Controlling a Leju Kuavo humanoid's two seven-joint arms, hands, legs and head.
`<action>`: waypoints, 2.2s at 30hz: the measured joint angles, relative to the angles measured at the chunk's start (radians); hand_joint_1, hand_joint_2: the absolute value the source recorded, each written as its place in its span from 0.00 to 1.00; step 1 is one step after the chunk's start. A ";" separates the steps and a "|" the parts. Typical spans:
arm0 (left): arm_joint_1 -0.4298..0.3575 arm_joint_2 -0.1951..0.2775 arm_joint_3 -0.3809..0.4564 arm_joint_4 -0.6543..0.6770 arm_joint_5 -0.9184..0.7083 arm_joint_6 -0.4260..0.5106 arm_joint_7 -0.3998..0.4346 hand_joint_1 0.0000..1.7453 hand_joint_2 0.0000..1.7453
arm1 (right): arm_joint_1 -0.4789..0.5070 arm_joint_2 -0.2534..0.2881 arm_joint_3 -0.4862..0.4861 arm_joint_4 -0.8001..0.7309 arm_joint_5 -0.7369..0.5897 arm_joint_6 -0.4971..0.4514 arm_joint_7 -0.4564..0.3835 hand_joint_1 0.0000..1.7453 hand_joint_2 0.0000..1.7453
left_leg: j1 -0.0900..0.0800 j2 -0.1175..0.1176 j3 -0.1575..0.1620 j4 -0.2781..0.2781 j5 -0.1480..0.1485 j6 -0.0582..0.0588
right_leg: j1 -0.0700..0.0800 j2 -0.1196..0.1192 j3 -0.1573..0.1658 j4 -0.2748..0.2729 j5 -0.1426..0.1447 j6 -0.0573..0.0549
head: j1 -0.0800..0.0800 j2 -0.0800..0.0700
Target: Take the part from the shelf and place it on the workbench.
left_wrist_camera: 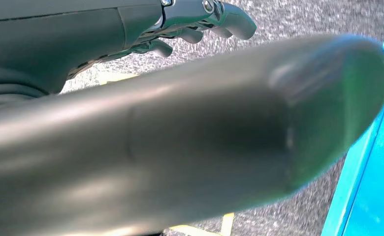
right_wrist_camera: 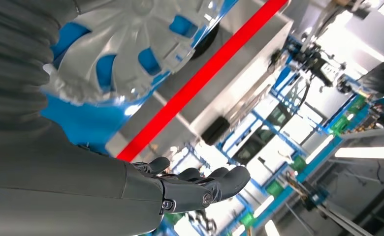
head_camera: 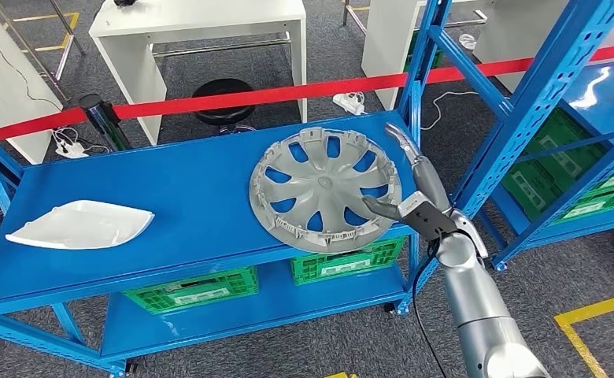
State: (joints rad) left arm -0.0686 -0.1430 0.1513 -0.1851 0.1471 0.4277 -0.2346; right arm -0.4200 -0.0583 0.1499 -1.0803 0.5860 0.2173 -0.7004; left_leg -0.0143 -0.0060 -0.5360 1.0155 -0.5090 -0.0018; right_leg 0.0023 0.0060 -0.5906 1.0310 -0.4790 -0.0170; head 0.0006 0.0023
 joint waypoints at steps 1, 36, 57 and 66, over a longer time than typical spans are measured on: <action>0.000 -0.001 0.003 0.000 0.004 0.006 -0.001 0.00 0.00 | -0.011 -0.001 0.008 0.021 -0.008 0.004 0.000 0.00 1.00 | 0.000 0.000 0.000 0.000 0.000 0.000 | 0.000 0.000 0.000 0.000 0.000 0.000 | 0.000 0.000; -0.030 -0.052 0.046 -0.001 0.038 0.008 -0.033 0.00 0.00 | -0.191 0.217 0.255 0.461 -0.079 -0.005 0.053 0.00 0.00 | 0.000 0.000 0.000 0.000 0.000 0.000 | 0.000 0.000 0.001 -0.001 0.000 0.000 | 0.000 0.000; 0.008 -0.020 0.134 0.001 0.114 0.060 -0.033 0.00 0.00 | -0.182 0.194 0.264 0.540 0.035 -0.170 0.190 0.00 1.00 | 0.000 0.000 0.000 0.000 0.000 0.000 | 0.000 0.000 0.001 -0.002 0.000 0.000 | 0.000 0.000; 0.007 -0.024 0.144 0.001 0.093 0.057 -0.022 0.00 0.00 | -0.158 0.178 0.259 0.540 0.040 -0.169 0.212 0.00 1.00 | 0.000 0.000 0.001 0.000 0.000 0.000 | 0.000 0.001 0.002 -0.002 0.000 0.000 | 0.000 0.000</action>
State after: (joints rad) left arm -0.0613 -0.1674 0.2949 -0.1843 0.2400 0.4852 -0.2568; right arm -0.5782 0.1200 0.4088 -0.5406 0.6255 0.0487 -0.4888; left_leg -0.0142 -0.0061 -0.5350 1.0154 -0.5089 -0.0017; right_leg 0.0027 0.0066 -0.5889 1.0285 -0.4789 -0.0167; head 0.0004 0.0023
